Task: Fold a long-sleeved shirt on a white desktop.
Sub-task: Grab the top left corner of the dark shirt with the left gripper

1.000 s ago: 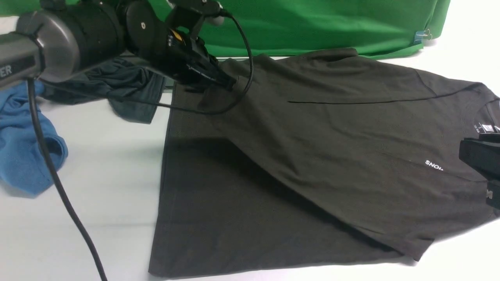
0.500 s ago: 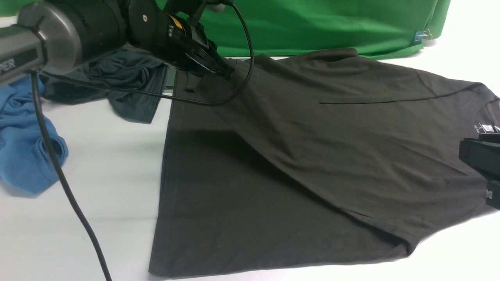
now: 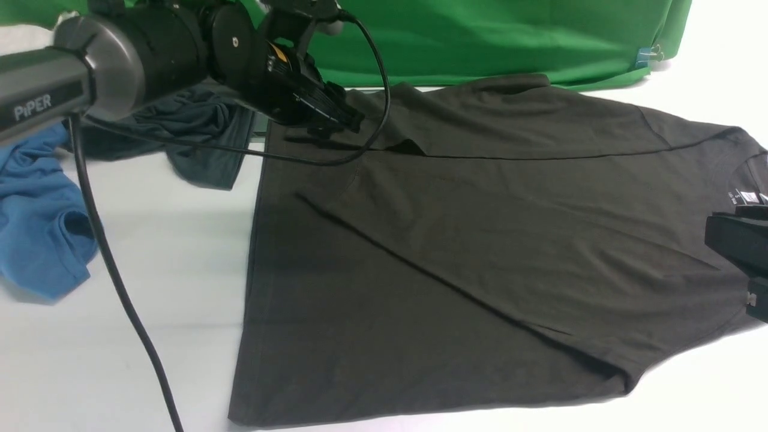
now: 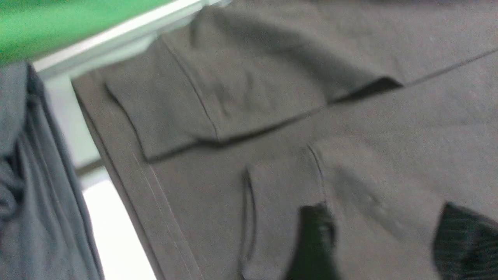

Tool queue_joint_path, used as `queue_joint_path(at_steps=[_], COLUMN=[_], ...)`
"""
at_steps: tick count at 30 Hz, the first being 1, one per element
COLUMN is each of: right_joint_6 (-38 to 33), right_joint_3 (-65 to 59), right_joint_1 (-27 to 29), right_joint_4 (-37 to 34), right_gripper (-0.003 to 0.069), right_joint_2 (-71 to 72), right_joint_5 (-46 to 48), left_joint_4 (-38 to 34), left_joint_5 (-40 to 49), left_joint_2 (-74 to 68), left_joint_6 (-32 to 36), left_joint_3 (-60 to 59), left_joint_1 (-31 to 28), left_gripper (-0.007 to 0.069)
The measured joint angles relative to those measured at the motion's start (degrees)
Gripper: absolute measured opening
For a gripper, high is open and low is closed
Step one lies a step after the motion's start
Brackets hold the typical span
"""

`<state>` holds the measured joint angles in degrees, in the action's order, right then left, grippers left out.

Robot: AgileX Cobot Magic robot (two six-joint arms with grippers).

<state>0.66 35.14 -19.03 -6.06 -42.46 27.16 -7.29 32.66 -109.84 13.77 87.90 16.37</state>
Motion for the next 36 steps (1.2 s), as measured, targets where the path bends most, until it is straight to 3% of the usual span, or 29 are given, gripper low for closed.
queue_joint_path(at_steps=[2,5,9,13,16,19,22,27,36], right_joint_6=[0.00,0.00,-0.66,-0.66,-0.66,-1.05,-2.61,-3.78,-5.22], right_joint_3=[0.38,3.52,12.68,18.77,21.06,21.47,21.53,21.53,21.64], right_joint_1=[0.00,0.00,0.00,0.00,0.00,0.00,-0.45,-1.06,-1.10], right_joint_4=[0.00,0.00,0.00,-0.70,-2.95,-6.26,-8.12,-8.80,-8.80], right_gripper=[0.0240,0.0240,0.0240,0.0253,0.0319,0.0410,0.0454,0.0465,0.0467], right_joint_2=[0.00,-1.02,-5.35,-9.58,-12.31,-14.58,-16.39,-17.89,-18.27], right_joint_5=[1.05,4.90,9.32,9.78,8.93,8.49,8.42,6.97,3.74], left_joint_4=[0.01,-0.18,-5.86,-16.20,-22.27,-24.66,-26.34,-30.35,-31.34], left_joint_5=[4.65,10.66,17.25,19.64,19.56,19.56,19.52,19.41,19.80], left_joint_2=[0.06,0.06,-0.74,-2.82,-5.17,-8.93,-13.35,-20.77,-28.32], left_joint_6=[-3.09,-8.97,-12.56,-9.64,-5.58,-4.18,-3.62,-3.38,-3.97], left_joint_3=[1.60,4.59,9.98,12.45,13.03,14.83,17.57,23.54,31.73], left_joint_1=[-0.58,-2.17,-7.48,-12.72,-14.93,-15.81,-15.88,-15.82,-15.82], left_gripper=[0.0563,0.0649,0.0689,0.0692,0.0687,0.0674,0.0668,0.0654,0.0612])
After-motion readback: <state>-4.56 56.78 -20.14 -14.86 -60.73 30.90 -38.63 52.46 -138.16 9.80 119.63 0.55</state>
